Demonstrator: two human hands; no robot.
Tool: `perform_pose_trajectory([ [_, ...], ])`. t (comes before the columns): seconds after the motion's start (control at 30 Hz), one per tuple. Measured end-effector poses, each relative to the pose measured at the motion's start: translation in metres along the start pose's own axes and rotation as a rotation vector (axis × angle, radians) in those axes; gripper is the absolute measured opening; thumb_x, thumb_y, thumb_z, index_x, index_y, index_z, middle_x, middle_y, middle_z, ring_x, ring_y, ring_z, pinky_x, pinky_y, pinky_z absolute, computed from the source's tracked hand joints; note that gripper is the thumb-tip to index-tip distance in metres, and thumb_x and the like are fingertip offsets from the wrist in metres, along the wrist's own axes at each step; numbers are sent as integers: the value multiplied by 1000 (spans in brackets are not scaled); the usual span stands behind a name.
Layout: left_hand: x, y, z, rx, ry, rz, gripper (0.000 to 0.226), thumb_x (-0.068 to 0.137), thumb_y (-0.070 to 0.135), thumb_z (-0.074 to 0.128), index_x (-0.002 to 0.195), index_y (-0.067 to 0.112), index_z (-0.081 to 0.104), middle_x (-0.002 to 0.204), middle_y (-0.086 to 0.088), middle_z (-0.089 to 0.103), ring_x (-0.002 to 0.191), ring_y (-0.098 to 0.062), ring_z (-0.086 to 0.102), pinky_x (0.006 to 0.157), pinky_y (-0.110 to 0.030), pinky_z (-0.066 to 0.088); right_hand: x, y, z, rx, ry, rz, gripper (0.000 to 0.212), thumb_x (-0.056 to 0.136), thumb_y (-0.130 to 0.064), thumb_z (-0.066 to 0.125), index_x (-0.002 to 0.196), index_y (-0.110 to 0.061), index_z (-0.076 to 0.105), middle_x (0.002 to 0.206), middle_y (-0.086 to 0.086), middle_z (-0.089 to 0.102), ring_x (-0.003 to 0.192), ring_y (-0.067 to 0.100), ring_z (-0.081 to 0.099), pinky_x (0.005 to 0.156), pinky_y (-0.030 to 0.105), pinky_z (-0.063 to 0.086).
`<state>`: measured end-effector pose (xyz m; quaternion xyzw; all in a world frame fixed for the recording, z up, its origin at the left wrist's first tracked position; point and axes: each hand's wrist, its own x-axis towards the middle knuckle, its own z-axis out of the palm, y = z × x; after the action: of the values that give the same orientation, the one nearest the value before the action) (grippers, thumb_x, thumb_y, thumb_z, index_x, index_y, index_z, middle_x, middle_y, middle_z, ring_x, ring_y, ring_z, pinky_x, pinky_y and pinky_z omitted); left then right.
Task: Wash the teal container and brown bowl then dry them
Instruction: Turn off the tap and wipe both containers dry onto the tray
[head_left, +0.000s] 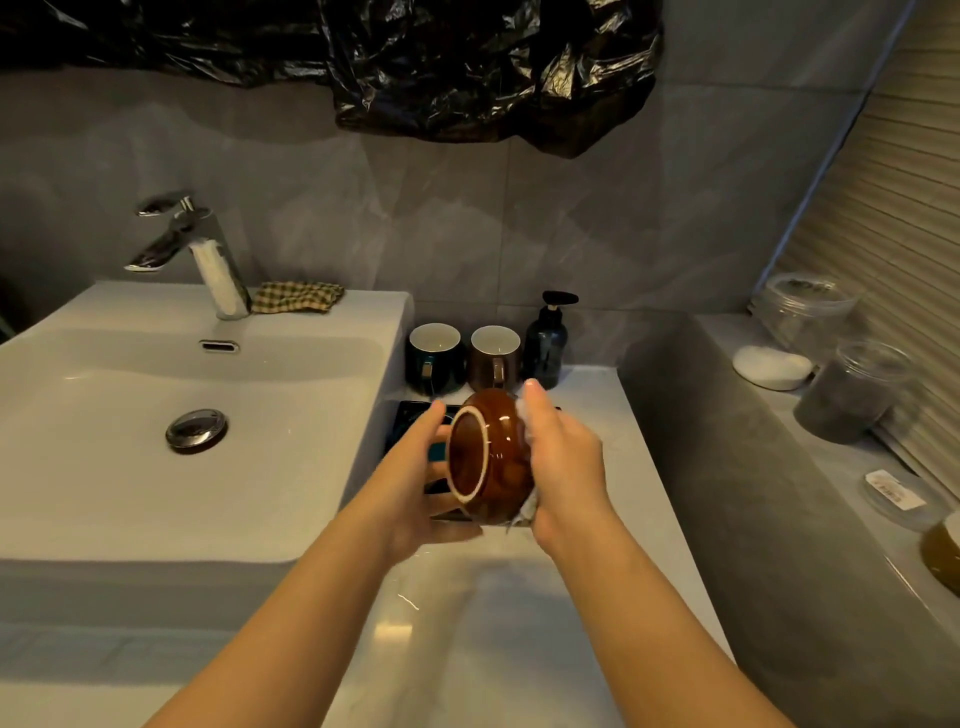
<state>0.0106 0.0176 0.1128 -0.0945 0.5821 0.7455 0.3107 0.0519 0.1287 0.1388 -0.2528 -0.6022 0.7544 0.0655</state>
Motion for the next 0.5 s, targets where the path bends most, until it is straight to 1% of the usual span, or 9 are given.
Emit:
perform_pose_trajectory([
  [0.03, -2, -2, 3, -6, -87, -21, 53, 77, 65, 53, 109, 25, 66, 110, -9, 67, 102, -34, 63, 78, -51, 55, -1, 2, 2, -162, 46, -156, 26, 89, -47, 52, 79, -23, 60, 81, 0, 64, 82, 21, 63, 67, 35, 54],
  [0.07, -4, -3, 7, -50, -167, -59, 61, 69, 66, 57, 112, 25, 65, 111, -10, 68, 104, -34, 63, 78, -52, 54, -3, 5, 5, -307, 40, -291, 26, 89, -44, 53, 79, -21, 59, 78, -1, 62, 82, 21, 61, 71, 38, 54],
  [0.13, -5, -3, 12, -213, -231, -136, 64, 60, 62, 63, 106, 18, 68, 101, -12, 71, 98, -32, 64, 75, -49, 54, -5, 12, 8, -490, -66, -424, 24, 90, -39, 52, 86, -17, 62, 81, -1, 62, 86, 21, 61, 81, 41, 53],
  [0.2, -4, -4, 11, -318, -232, -165, 53, 63, 57, 61, 95, 15, 70, 87, -12, 73, 88, -28, 64, 70, -45, 52, -4, 16, 8, -478, -149, -399, 15, 93, -38, 47, 90, -27, 56, 88, -4, 61, 91, 17, 61, 86, 43, 52],
  [0.27, -1, -6, 6, -363, -221, -151, 48, 70, 55, 56, 93, 16, 69, 84, -12, 73, 84, -27, 64, 70, -43, 51, 3, 19, 5, -412, -86, -402, 9, 91, -40, 43, 84, -33, 45, 89, -8, 57, 97, 21, 58, 87, 49, 51],
  [0.33, 2, -8, 1, -394, -218, -134, 49, 78, 56, 50, 97, 15, 69, 89, -14, 73, 84, -29, 64, 76, -45, 51, 9, 19, 1, -477, -4, -450, 5, 82, -39, 41, 82, -34, 40, 92, -7, 52, 105, 22, 49, 91, 51, 46],
  [0.4, 3, -7, -1, -383, -234, -115, 49, 80, 57, 47, 97, 16, 69, 88, -13, 73, 77, -28, 69, 71, -43, 54, 9, 22, 2, -609, -47, -519, 4, 83, -34, 49, 86, -31, 47, 98, -10, 45, 109, 15, 39, 98, 46, 40],
  [0.47, 3, -5, -3, -381, -246, -90, 49, 79, 58, 48, 97, 16, 69, 86, -10, 73, 70, -25, 71, 61, -39, 56, 5, 28, 4, -680, -156, -605, 19, 81, -39, 54, 93, -25, 58, 105, -15, 37, 114, 9, 32, 103, 36, 37],
  [0.5, 4, -4, -4, -373, -247, -71, 49, 79, 58, 49, 99, 17, 68, 86, -8, 73, 70, -23, 71, 59, -37, 56, 3, 29, 5, -666, -175, -631, 26, 79, -44, 53, 97, -27, 60, 108, -14, 33, 115, 9, 33, 102, 31, 39],
])
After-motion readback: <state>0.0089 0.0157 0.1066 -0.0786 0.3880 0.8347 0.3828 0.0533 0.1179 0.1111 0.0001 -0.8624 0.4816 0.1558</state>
